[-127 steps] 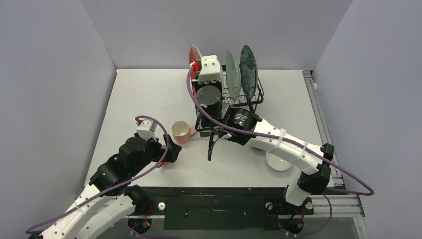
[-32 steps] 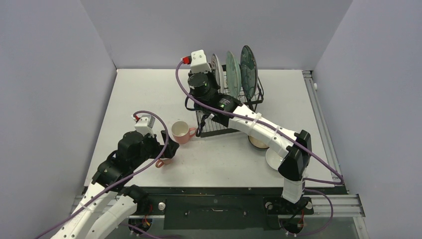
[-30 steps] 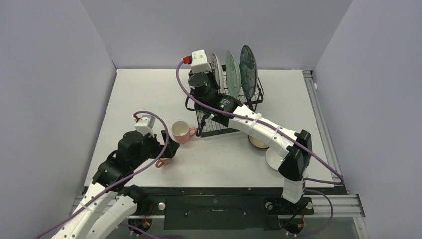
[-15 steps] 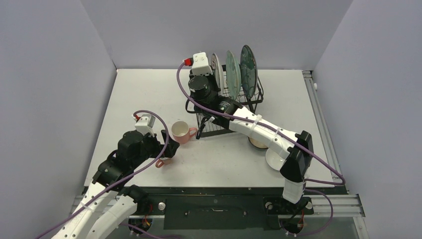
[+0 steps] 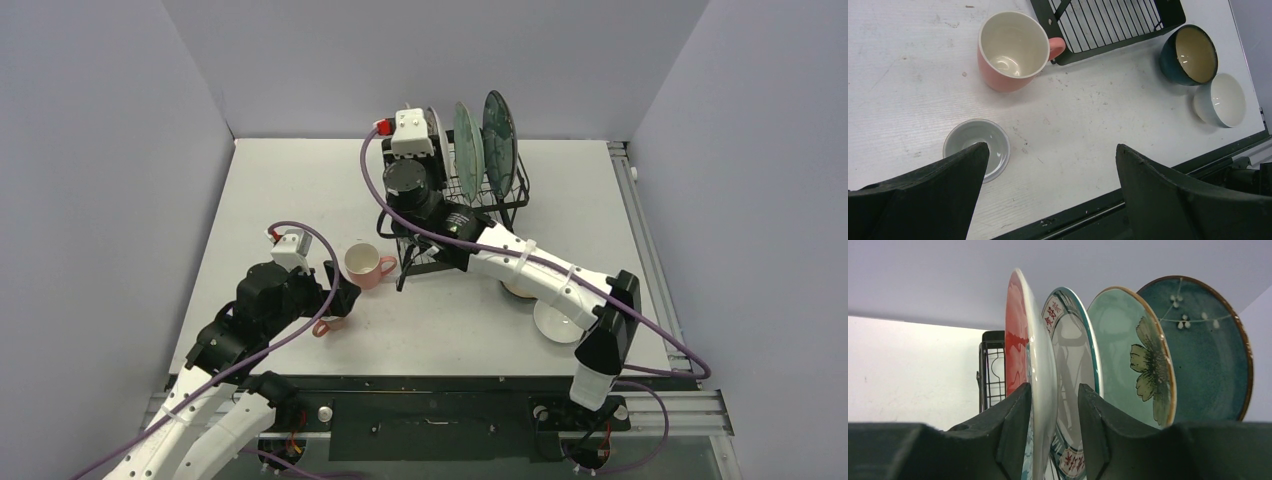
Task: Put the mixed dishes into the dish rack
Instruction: Insert the plate into the dish rack.
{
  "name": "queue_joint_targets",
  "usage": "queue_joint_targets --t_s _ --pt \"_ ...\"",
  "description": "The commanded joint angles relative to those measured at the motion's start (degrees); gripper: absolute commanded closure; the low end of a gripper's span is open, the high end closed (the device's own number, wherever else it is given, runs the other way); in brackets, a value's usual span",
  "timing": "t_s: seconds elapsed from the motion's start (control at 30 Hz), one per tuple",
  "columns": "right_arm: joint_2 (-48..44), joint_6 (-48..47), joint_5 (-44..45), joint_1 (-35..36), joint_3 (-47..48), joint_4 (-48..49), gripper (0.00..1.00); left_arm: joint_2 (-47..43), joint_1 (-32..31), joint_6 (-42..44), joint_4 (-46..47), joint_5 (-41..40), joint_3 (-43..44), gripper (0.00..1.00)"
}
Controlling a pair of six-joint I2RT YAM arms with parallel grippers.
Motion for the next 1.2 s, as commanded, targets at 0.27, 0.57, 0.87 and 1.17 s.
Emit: queue_joint_targets --t_s 0.27,0.57,0.87,1.17 --pt "-8.54 1.19 3.88 2.58 -1.3 1.99 0.6 0.13 0.36 0.54 2.37 0.35 0.12 0.04" --pt "-15.25 8.31 -0.07 3.99 -2.99 -8.21 0.58 0.65 0.36 0.23 1.79 -1.06 0.27 0.04" --pt "-25.4 14.65 -3.9 6.08 -12.62 -16.74 0.56 1.87 -1.08 -2.67 -0.73 -7.7 1.17 0.04" --pt "-35.52 20.94 -8.56 7.3 -25.38 -22.75 0.56 8.49 -1.66 -6.1 -5.97 -9.54 3.95 0.04"
